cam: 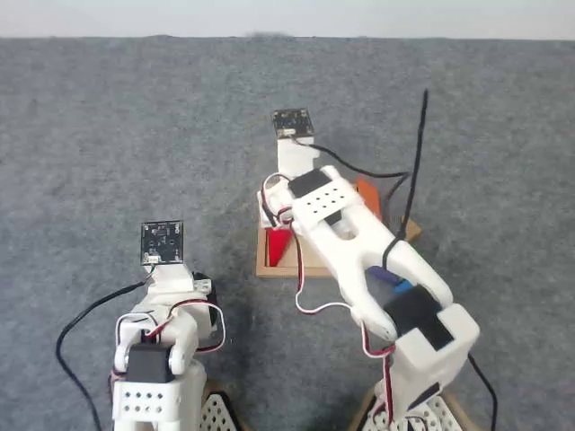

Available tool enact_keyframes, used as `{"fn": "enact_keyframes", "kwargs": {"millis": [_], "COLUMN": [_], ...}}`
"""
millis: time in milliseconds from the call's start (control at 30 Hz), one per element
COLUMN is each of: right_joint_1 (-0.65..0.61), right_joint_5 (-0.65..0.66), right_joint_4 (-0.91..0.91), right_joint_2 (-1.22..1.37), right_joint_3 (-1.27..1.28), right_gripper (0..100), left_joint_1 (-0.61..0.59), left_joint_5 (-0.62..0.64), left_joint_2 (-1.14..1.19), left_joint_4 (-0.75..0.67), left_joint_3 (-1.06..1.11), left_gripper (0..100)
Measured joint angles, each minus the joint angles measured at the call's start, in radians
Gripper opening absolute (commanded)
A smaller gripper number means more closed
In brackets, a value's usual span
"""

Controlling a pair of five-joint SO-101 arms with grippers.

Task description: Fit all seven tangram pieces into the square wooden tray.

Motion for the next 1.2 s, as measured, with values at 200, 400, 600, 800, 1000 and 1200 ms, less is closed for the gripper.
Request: {"fn": "enact_keyframes", "kwargs": {"millis": [200,400,600,800,1000,1200], "right_joint_1": [0.017,0.017,0.083,0.276,0.404,0.497], "right_joint_5": [0.029,0.075,0.16,0.334,0.505,0.598], "right_joint_4": [0.029,0.04,0.095,0.232,0.284,0.261], "right_joint_2": [-0.046,-0.097,-0.161,-0.311,-0.379,-0.385], "right_joint_3": [0.0,0.0,0.0,0.034,0.241,0.394], "right_gripper": [14.7,14.7,14.7,14.7,14.7,14.7], "left_joint_1": [0.0,0.0,0.0,0.0,0.0,0.0], "left_joint_5": [0.0,0.0,0.0,0.0,0.0,0.0], "left_joint_2": [0.0,0.0,0.0,0.0,0.0,0.0], "left_joint_4": [0.0,0.0,0.0,0.0,0.0,0.0], "left_joint_3": [0.0,0.0,0.0,0.0,0.0,0.0], "left_gripper": [1,1,1,1,1,1]}}
